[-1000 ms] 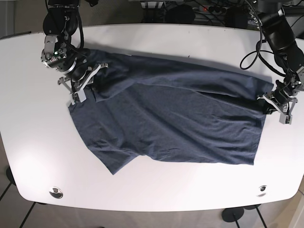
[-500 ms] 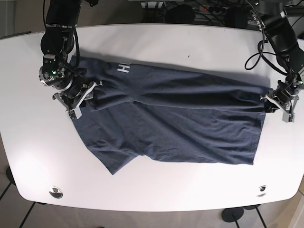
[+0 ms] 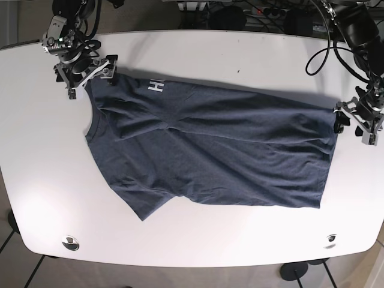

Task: Fold the T-shirt properly
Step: 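Pull the shirt's edge taut between both grippers to smooth it, then move both grippers to the shirt's hem and grasp it, then lift the hem with both grippers and fold it toward the collar, then press the folded strip flat with both grippers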

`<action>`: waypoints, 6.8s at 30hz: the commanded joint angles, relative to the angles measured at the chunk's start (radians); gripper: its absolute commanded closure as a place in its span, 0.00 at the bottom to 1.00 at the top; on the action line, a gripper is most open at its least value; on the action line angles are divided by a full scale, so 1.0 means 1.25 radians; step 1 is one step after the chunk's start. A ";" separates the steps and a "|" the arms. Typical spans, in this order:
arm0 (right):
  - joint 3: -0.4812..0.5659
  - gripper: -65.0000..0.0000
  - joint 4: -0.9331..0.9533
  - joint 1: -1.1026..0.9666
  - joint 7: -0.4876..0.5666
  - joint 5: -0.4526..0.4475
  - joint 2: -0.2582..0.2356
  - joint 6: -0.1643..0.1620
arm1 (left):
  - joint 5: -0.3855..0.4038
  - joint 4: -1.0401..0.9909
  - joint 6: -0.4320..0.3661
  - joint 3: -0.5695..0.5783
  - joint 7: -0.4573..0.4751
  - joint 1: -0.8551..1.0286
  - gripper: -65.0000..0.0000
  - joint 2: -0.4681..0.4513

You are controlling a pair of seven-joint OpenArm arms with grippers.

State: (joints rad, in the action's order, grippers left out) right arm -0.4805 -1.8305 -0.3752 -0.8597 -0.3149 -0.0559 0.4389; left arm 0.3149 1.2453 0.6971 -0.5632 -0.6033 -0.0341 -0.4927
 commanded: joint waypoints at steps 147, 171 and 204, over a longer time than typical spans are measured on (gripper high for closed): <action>0.054 0.39 -0.150 -0.021 -0.038 -0.003 -0.030 0.004 | -0.184 0.274 0.001 -0.154 -0.180 0.094 0.42 0.168; 0.260 0.27 0.268 0.334 0.011 0.006 -0.042 0.001 | -0.183 0.261 0.001 -0.035 -0.177 0.149 0.42 0.214; -0.058 0.87 -0.118 -0.021 -0.014 -0.069 0.011 0.002 | -0.183 0.190 0.001 -0.034 -0.175 0.143 0.42 0.191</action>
State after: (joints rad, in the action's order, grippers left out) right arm -0.5499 -1.9602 -0.4061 -0.8948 -0.4023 -0.0319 0.4442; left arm 0.1513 1.4872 0.7116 -0.6037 -0.7719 0.1406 -0.2428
